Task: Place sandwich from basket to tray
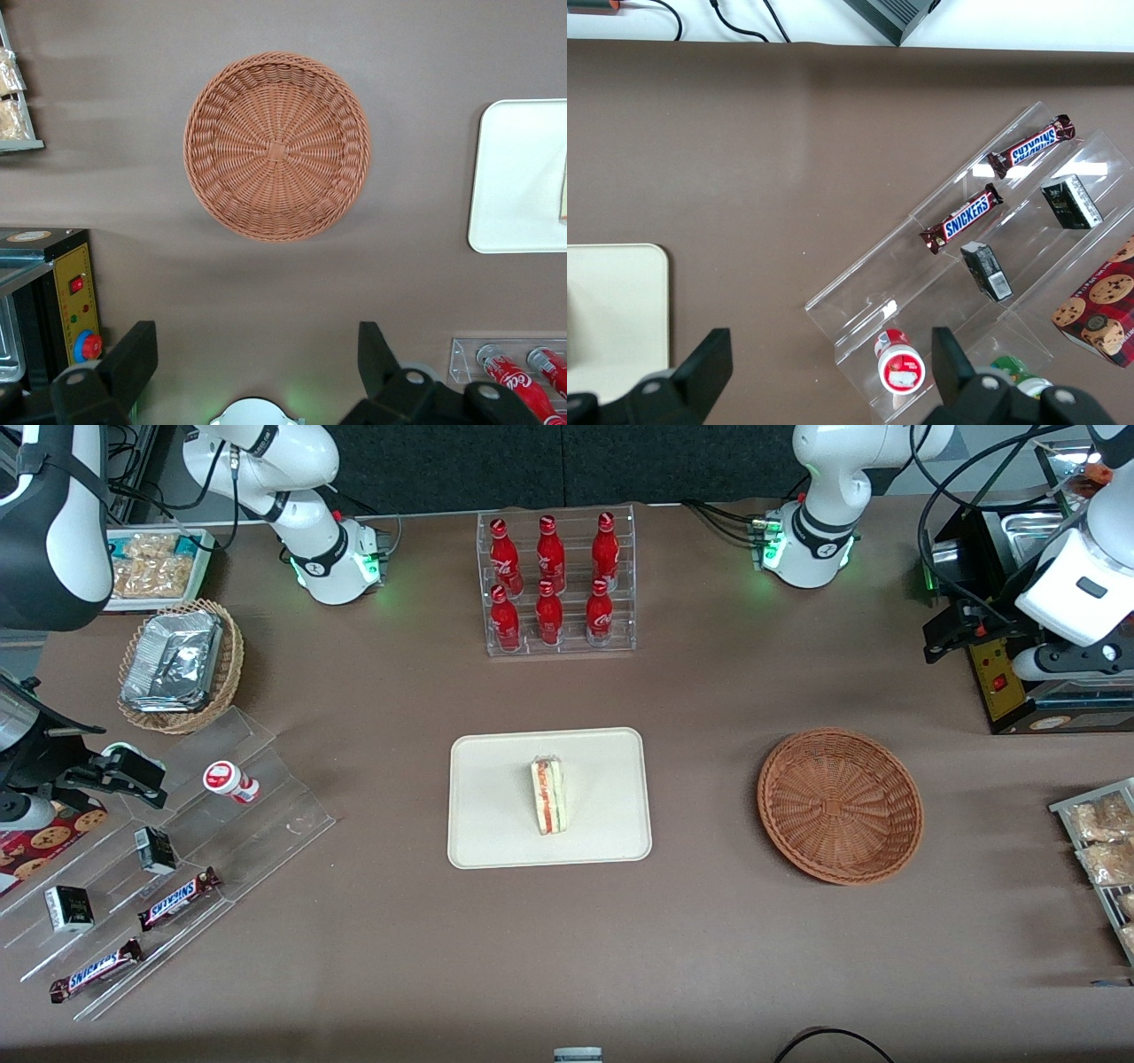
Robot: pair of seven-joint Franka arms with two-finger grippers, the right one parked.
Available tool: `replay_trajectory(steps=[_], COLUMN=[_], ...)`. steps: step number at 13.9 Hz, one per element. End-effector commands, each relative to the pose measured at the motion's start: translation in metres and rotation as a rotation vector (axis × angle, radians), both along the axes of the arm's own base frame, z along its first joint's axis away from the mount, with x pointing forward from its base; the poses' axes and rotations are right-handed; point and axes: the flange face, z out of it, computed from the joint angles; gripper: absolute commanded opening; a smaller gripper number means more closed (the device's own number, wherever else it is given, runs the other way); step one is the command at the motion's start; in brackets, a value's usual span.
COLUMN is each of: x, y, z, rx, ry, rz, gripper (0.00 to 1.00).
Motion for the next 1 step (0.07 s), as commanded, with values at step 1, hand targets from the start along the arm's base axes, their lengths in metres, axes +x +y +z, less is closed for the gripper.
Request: replay_trajectory(steps=[1], x=[0.0006], y=[-0.0002], z=[0.0036], rx=[0.013], ry=[0.007], rz=[-0.010], gripper=[1.00])
